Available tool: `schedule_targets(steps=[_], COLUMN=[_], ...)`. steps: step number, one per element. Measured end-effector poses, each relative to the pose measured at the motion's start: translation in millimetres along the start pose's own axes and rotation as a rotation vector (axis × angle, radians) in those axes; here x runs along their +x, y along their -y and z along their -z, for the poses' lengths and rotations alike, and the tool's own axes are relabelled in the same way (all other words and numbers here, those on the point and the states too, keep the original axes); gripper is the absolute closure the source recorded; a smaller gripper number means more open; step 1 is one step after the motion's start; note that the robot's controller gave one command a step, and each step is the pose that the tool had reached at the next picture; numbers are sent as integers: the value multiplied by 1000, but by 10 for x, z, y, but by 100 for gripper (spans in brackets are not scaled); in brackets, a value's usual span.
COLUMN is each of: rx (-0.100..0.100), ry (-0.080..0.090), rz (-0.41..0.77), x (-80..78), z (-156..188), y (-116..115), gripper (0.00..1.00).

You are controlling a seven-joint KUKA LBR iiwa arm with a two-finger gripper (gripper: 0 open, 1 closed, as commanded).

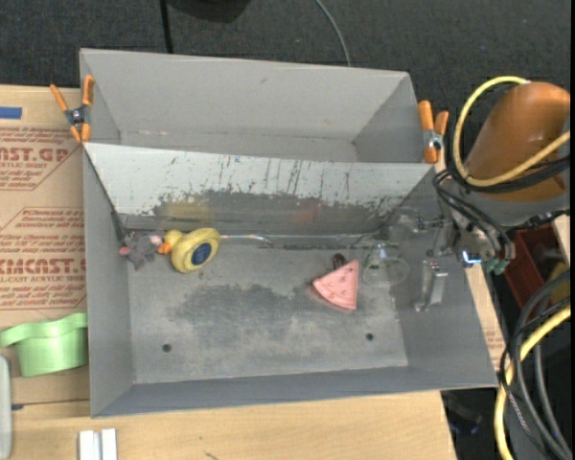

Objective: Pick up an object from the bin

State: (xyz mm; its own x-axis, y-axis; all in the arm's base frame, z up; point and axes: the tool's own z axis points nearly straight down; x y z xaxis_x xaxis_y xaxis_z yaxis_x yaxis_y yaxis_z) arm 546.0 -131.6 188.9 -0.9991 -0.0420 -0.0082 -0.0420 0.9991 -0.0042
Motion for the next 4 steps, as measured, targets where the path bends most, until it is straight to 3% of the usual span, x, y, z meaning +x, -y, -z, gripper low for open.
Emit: schedule_targets(steps=[1,2,3,4], rx=[-3,-1,-2,-2], ry=[-2,3,2,5], rz=[-4,-93,-31,142], x=[-112,-73,-73,-23], z=[-480,-1040,-1357,-1182], y=[-137,-337,-396,-904], gripper=[0,0,0,100])
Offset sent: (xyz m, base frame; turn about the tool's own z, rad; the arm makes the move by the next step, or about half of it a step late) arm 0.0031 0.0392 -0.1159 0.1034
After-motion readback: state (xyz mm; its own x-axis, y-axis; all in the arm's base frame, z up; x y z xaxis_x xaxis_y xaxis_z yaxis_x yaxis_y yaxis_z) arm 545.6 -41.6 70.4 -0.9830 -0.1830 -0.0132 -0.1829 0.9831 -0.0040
